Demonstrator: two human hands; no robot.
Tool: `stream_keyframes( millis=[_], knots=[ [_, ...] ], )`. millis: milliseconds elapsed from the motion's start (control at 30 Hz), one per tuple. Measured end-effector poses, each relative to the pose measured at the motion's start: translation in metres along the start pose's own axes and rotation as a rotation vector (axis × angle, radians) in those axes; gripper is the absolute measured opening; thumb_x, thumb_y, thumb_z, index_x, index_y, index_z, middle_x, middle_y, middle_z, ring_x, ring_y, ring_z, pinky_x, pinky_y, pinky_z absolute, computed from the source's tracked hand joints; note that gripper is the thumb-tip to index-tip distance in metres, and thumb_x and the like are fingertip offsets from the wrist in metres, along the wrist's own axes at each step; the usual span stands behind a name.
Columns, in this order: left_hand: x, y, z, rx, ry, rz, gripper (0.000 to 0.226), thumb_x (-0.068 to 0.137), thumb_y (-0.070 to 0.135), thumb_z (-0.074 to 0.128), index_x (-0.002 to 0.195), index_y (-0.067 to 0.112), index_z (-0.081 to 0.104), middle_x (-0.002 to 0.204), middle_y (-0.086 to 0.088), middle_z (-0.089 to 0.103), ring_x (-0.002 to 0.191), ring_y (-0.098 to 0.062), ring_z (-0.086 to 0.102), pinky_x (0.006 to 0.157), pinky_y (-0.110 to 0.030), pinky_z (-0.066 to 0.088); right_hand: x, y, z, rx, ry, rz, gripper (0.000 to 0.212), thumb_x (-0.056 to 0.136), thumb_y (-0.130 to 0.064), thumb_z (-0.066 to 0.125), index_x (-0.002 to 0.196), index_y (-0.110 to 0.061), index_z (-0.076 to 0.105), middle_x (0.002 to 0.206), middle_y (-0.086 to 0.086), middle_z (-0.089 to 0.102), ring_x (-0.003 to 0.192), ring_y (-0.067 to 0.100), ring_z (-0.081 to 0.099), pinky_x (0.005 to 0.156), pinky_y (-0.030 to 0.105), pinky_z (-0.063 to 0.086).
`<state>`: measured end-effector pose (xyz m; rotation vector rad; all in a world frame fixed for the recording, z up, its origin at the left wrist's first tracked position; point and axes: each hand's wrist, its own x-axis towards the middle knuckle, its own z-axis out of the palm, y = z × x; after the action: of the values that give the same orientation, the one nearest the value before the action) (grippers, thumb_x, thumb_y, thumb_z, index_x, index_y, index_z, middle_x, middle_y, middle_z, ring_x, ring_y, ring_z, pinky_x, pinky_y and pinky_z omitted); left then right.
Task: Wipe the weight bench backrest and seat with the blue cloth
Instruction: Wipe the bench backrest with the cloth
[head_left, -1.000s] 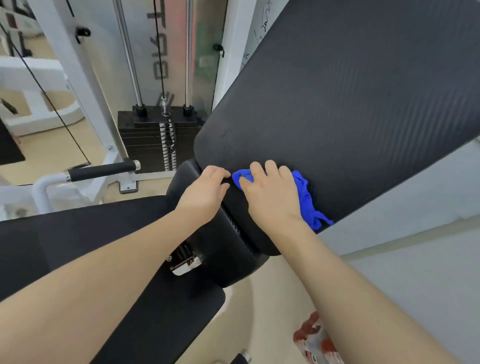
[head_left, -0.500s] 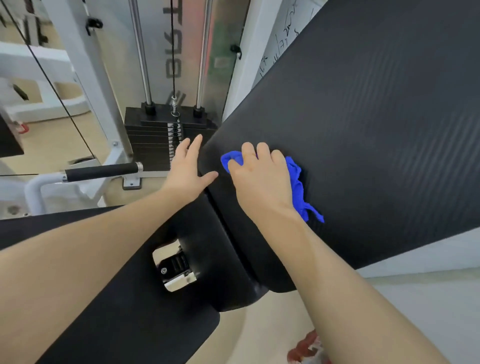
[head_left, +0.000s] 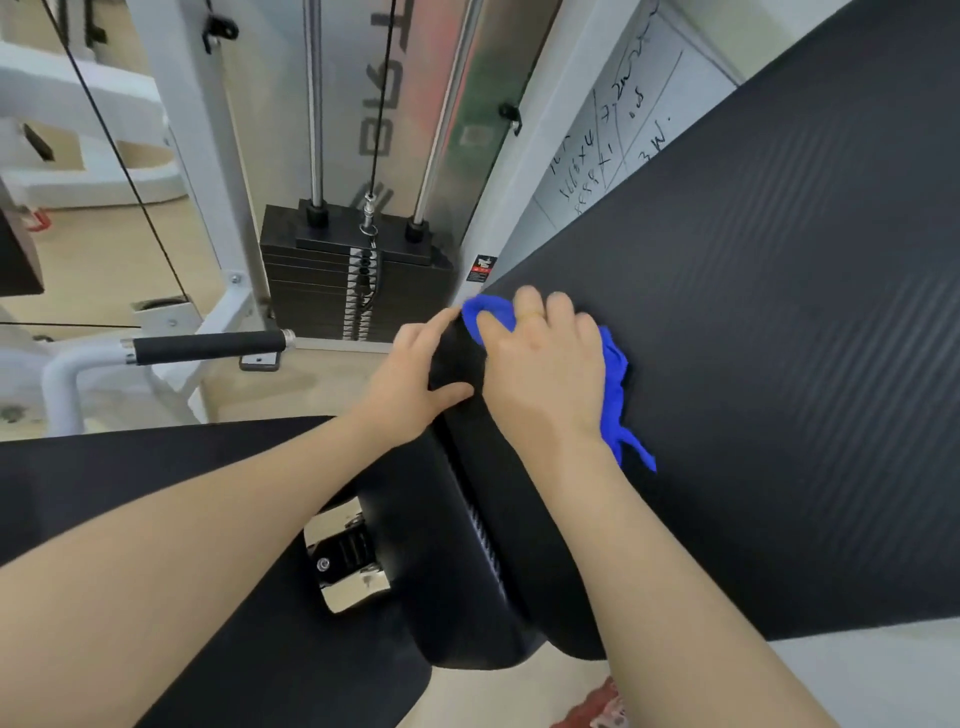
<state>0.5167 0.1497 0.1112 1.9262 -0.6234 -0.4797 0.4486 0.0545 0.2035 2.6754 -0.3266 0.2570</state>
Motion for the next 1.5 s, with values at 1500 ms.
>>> stream_keyframes(
  millis=[1500],
  knots=[
    [-0.019, -0.059, -0.007, 0.113, -0.112, -0.144, 0.067, 0.079, 0.014, 0.069, 0.138, 0.014, 0.037, 0.141, -0.006, 0.044, 0.131, -0.023, 0.039, 0.111, -0.036, 0.032, 0.007, -0.046, 0.03, -0.089, -0.042, -0.245, 0.031, 0.071, -0.008, 0.034, 0.067, -0.02, 0.062, 0.075, 0.0, 0.056, 0.064, 0.02, 0.048, 0.056, 0.03, 0.032]
  ],
)
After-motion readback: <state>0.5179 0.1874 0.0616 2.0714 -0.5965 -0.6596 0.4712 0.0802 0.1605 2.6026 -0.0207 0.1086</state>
